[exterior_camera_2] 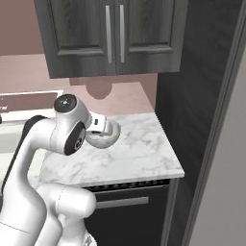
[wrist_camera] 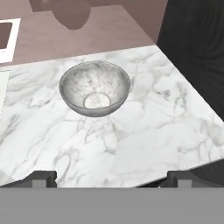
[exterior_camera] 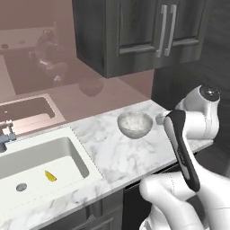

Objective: Clear the mugs and bowl far away from the sink.

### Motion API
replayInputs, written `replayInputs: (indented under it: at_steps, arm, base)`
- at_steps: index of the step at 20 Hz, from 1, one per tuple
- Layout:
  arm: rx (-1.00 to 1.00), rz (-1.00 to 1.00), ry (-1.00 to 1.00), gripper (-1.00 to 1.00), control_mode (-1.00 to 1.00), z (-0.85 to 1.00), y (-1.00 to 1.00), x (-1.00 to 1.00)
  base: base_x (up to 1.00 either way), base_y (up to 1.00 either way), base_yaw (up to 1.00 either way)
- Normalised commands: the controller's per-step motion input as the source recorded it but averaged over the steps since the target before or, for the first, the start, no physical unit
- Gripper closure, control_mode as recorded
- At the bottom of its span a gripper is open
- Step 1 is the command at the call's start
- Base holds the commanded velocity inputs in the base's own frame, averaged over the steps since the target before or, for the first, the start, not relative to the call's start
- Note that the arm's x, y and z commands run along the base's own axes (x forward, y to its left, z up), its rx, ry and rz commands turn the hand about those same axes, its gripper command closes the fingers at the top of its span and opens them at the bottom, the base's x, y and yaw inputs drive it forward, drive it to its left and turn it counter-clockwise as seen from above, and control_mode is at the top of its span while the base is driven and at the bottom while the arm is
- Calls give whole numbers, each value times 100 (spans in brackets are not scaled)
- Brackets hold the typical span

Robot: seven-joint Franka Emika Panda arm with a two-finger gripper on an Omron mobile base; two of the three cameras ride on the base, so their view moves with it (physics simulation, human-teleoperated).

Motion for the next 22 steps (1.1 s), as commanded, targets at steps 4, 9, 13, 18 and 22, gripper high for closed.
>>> replayInputs:
  at_steps: [4, 9, 13, 18, 22]
  arm:
    - [4, 0, 8, -100, -100, -19, -13, 28]
    - [5, 0, 8, -100, -100, -23, -7, 45]
    - [3, 0, 5, -100, -100, -23, -8, 48]
    - [1, 0, 3, -100, -100, -27, -1, 50]
    - [0, 0, 1, -100, -100, -29, 0, 53]
  base:
    - [0, 0, 0]
    - [0, 0, 0]
    - [0, 0, 0]
    - [0, 0, 0]
    - [0, 0, 0]
